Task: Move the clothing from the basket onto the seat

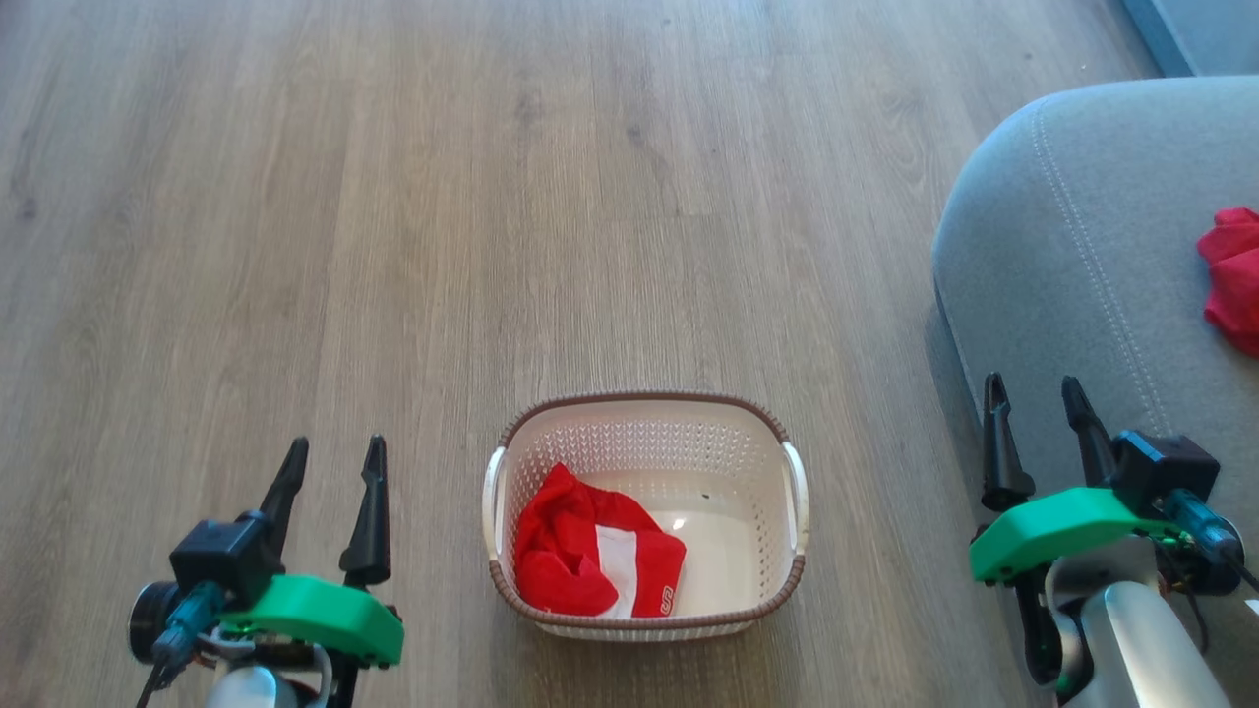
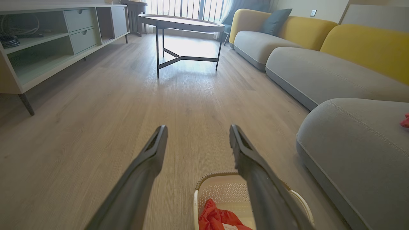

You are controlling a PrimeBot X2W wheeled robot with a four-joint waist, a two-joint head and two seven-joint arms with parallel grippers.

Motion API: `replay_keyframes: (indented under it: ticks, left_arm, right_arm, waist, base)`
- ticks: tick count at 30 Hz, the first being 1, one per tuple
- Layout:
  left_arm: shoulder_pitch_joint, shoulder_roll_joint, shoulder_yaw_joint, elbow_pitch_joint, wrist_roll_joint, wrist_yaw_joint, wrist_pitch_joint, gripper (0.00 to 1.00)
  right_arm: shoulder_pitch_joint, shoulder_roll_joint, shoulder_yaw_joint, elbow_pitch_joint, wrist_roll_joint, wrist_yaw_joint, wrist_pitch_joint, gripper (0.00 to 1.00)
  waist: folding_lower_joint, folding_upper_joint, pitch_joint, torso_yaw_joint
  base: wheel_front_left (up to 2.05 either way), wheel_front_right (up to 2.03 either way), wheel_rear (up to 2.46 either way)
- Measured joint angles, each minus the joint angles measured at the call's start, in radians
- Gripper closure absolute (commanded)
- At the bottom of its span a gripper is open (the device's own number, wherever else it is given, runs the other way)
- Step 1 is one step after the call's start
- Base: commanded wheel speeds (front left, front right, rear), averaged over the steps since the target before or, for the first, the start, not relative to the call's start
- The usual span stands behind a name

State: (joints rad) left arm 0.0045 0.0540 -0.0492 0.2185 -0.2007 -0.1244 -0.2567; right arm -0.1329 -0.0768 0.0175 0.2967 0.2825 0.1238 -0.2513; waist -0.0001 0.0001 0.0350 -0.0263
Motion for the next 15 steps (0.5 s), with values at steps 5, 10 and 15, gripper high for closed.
replay_keyframes:
  ticks: [5,10,15]
  left_arm:
    - [-0.001,0.000,-0.015,0.002,0.000,0.000,0.000,0.00]
    - [-0.009,-0.001,-0.048,0.010,-0.001,0.000,0.000,0.00]
    - [-0.054,-0.002,-0.083,0.029,-0.004,0.000,0.000,0.00]
  right_arm:
    - [-0.003,0.001,-0.001,-0.016,0.000,0.000,0.000,0.00]
    - [-0.025,0.002,0.007,-0.035,-0.002,0.000,0.000,0.00]
    - [-0.102,0.002,0.016,-0.061,-0.010,0.000,0.000,0.00]
  waist:
    - [0.0000,0.0000,0.027,-0.002]
    - [0.0000,0.0000,0.080,-0.005]
    - [0.0000,0.0000,0.154,-0.011]
  base:
    - [0.00,0.00,0.00]
    - [0.00,0.00,0.00]
    - [0.00,0.00,0.00]
